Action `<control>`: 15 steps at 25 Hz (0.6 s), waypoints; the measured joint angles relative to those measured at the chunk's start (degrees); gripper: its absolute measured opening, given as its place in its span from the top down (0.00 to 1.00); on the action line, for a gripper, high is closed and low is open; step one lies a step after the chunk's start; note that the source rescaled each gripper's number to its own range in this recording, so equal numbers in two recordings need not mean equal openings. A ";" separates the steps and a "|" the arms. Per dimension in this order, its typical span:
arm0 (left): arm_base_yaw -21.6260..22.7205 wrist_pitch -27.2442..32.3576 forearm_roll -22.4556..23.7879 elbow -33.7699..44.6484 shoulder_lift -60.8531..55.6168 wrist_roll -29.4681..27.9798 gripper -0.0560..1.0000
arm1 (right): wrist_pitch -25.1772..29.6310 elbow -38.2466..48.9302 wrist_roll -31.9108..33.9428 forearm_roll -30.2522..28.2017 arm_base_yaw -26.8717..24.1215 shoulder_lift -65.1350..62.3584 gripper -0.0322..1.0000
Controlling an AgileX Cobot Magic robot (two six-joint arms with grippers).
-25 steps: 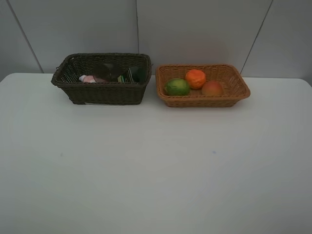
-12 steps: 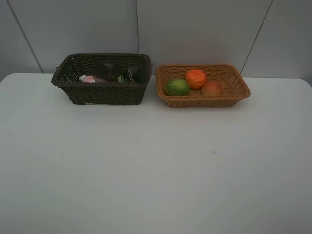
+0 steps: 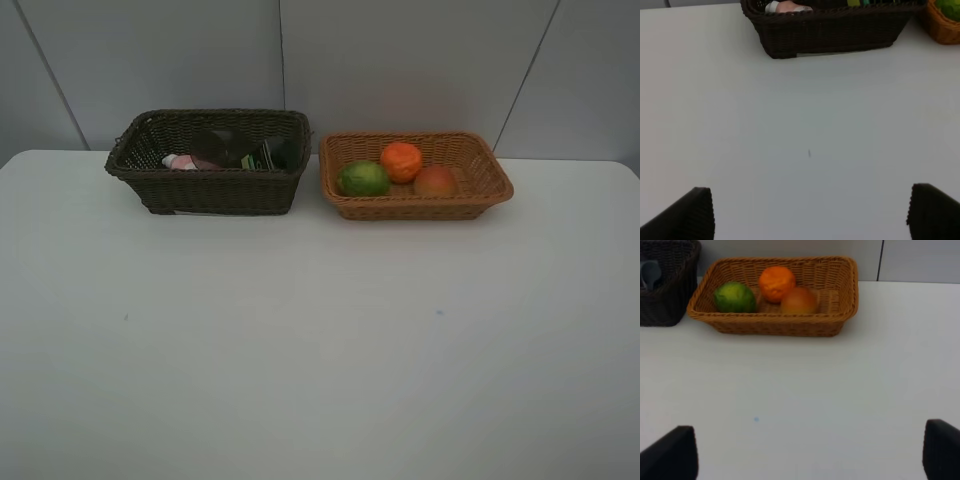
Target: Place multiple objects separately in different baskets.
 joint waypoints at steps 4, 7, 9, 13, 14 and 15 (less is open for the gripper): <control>0.00 0.00 0.00 0.00 0.00 0.00 0.00 | 0.00 0.00 0.00 0.00 0.00 0.00 0.03; 0.00 0.00 0.00 0.00 0.00 0.00 0.00 | 0.00 0.00 0.00 0.00 0.00 0.00 0.03; 0.00 0.00 0.00 0.00 0.00 0.00 0.00 | 0.00 0.00 0.00 0.00 0.00 0.00 0.03; 0.00 0.00 0.00 0.00 0.00 0.00 0.00 | 0.00 0.00 0.00 0.00 0.00 0.00 0.03; 0.00 0.00 0.00 0.00 0.00 0.00 0.00 | 0.00 0.00 0.00 0.00 0.00 0.00 0.03; 0.00 0.00 0.00 0.00 0.00 0.00 0.00 | 0.00 0.00 0.00 0.00 0.00 0.00 0.03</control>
